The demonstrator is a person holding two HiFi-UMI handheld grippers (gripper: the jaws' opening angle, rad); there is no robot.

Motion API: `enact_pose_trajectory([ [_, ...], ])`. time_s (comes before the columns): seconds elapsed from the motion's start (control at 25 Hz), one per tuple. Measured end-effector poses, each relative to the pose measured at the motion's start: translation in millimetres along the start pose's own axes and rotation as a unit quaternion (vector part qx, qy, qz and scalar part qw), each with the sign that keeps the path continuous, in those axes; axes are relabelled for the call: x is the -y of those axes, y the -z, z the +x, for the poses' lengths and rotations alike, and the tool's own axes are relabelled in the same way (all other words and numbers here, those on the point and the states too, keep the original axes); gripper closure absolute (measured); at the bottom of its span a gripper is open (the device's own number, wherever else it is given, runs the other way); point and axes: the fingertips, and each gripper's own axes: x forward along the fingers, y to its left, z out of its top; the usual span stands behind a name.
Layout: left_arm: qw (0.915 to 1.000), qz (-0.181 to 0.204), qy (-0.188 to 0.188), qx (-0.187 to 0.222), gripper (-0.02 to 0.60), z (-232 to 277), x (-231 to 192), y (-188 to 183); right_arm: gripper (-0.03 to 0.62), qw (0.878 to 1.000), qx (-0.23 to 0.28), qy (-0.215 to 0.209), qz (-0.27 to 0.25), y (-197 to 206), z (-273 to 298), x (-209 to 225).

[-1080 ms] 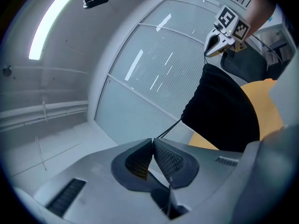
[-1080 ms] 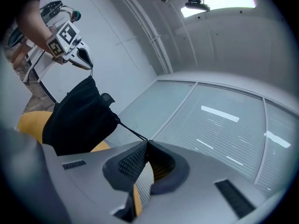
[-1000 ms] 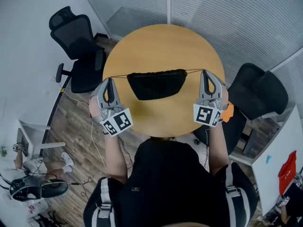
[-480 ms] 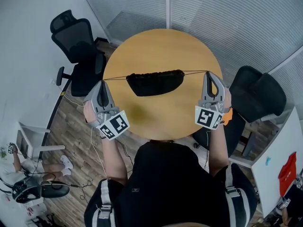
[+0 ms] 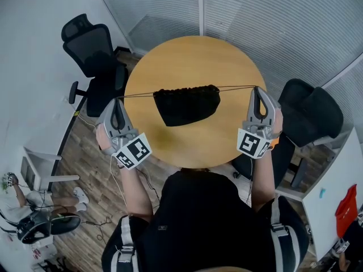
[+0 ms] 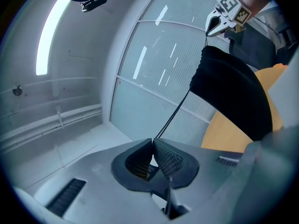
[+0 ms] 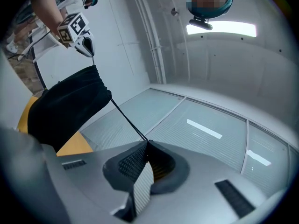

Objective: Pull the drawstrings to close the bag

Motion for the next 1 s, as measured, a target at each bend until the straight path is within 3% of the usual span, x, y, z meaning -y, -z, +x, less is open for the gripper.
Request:
enact_pose_trajectory([
  [1.0, 0.9997, -0.015, -0.015, -0.009, 0.557, 1, -13, 14, 0.534, 0.999, -0.03, 0.018, -0.028, 24, 4, 19],
])
